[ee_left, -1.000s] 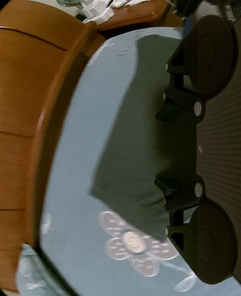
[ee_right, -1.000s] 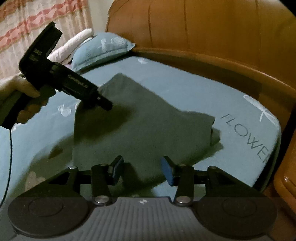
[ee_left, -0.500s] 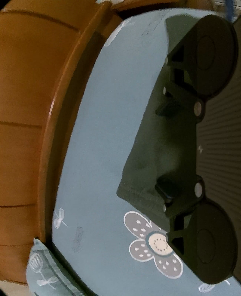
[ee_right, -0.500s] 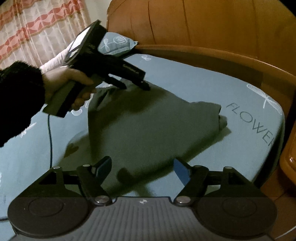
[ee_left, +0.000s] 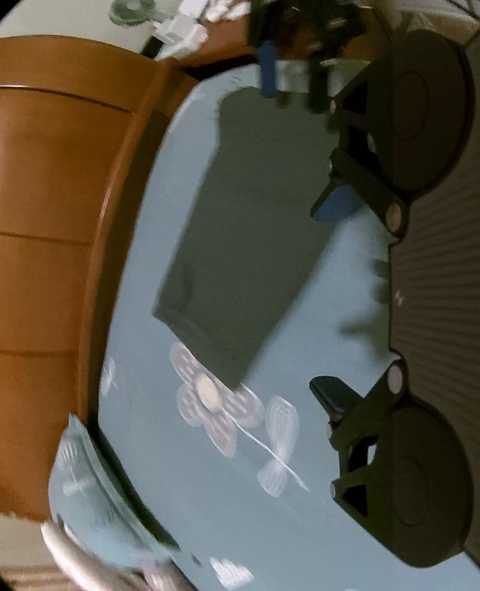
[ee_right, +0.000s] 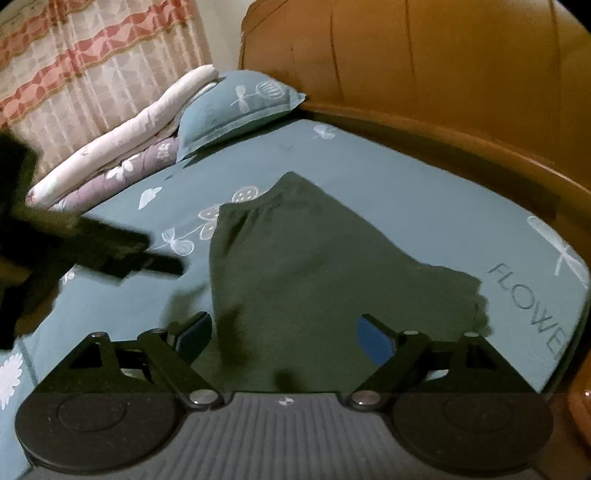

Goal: Fold clothes

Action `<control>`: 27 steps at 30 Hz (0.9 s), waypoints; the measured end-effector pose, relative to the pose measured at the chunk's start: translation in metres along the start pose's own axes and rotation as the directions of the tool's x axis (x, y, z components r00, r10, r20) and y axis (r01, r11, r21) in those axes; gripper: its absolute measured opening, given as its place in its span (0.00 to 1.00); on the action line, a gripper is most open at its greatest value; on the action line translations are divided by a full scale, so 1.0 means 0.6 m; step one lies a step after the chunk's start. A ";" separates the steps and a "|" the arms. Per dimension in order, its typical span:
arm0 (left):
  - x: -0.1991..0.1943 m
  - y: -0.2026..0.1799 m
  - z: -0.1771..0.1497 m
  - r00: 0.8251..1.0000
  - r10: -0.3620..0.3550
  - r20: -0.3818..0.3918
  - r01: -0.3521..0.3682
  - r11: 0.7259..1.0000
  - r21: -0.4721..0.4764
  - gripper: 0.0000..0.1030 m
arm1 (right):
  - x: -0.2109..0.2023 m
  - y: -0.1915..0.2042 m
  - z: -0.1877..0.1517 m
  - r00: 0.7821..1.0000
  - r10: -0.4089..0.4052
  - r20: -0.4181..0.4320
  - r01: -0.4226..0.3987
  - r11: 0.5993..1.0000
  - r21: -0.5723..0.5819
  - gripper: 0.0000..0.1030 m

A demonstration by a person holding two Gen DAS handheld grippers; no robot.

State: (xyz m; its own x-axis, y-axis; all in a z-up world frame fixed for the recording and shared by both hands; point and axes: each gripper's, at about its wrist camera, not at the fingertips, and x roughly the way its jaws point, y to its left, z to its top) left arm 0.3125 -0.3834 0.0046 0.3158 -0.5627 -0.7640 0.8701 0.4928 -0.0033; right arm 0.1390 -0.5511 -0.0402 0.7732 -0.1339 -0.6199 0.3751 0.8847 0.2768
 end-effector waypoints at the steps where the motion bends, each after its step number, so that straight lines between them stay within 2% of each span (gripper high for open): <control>1: -0.011 0.001 -0.017 1.000 0.010 0.003 -0.010 1.000 -0.012 0.88 | 0.006 0.002 -0.001 1.000 0.004 -0.014 -0.004 1.000 -0.004 0.87; 5: -0.051 -0.002 -0.079 0.998 0.051 0.026 -0.049 0.996 -0.068 0.88 | 0.041 0.000 -0.016 0.995 0.012 -0.098 -0.011 1.000 0.008 0.88; 7: -0.074 -0.010 -0.109 0.995 0.087 0.038 -0.083 0.993 -0.084 0.88 | 0.044 0.001 -0.019 0.994 0.001 -0.113 0.000 1.000 0.015 0.88; 12: -0.124 -0.032 -0.173 0.982 0.165 0.088 -0.154 0.981 -0.121 0.93 | 0.035 0.028 0.010 0.995 0.066 -0.072 -0.069 0.997 -0.034 0.89; 16: -0.143 -0.033 -0.196 0.974 0.204 0.096 -0.188 0.970 -0.155 0.93 | 0.066 0.052 0.014 0.988 0.105 -0.114 -0.113 0.991 -0.067 0.89; 19: -0.155 -0.033 -0.211 0.968 0.231 0.095 -0.212 0.961 -0.179 0.93 | 0.097 0.059 -0.006 0.980 0.082 -0.180 -0.102 0.989 -0.105 0.90; 24: -0.174 -0.031 -0.235 0.957 0.276 0.092 -0.251 0.943 -0.220 0.93 | 0.094 0.072 0.036 0.984 0.118 -0.132 -0.136 0.982 -0.130 0.91; 27: -0.184 -0.031 -0.246 0.952 0.293 0.090 -0.264 0.933 -0.243 0.93 | 0.108 0.082 0.072 0.994 0.078 -0.072 -0.090 0.977 -0.195 0.94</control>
State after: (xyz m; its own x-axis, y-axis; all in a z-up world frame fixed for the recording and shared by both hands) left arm 0.2055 -0.2327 -0.0065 0.5894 -0.4511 -0.6701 0.6371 0.7697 0.0422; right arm 0.2297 -0.5355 -0.0354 0.7612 -0.0324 -0.6478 0.1968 0.9632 0.1832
